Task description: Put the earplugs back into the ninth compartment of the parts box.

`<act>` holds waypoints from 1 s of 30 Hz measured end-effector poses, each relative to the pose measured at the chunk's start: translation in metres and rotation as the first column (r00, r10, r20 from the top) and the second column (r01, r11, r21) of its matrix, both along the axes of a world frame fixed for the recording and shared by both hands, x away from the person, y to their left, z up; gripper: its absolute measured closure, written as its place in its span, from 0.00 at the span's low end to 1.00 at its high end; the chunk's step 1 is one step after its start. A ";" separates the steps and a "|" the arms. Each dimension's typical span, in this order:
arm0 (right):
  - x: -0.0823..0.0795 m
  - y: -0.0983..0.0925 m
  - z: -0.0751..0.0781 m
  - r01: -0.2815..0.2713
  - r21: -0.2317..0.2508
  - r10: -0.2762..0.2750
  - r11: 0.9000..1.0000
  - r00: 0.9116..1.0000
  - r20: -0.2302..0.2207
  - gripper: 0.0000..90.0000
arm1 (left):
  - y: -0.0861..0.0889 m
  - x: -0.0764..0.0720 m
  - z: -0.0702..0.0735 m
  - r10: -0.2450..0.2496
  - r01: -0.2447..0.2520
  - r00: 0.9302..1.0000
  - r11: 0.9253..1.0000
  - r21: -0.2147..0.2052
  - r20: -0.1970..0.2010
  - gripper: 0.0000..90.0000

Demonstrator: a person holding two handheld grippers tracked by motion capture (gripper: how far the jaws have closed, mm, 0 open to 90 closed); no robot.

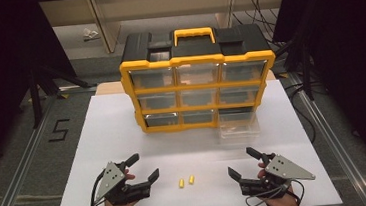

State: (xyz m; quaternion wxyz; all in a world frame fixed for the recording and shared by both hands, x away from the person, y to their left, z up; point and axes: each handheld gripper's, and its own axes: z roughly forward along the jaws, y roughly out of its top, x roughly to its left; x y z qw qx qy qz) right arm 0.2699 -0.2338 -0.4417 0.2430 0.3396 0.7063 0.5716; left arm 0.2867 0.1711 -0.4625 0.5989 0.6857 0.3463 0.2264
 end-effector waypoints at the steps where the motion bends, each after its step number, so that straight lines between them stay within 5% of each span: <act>1: 0.000 0.000 0.000 -0.001 0.000 0.001 1.000 1.000 0.000 0.17 | 0.000 0.000 0.000 -0.001 0.001 1.000 1.000 0.001 0.000 0.18; 17: 0.001 0.006 -0.001 -0.057 -0.022 0.057 0.998 0.998 -0.017 0.15 | -0.001 0.000 0.000 -0.018 0.018 1.000 1.000 -0.009 -0.001 0.18; 30: 0.012 0.023 -0.005 -0.156 -0.103 0.142 0.982 0.981 -0.134 0.18 | -0.001 -0.001 0.000 -0.023 0.023 1.000 1.000 -0.006 -0.001 0.18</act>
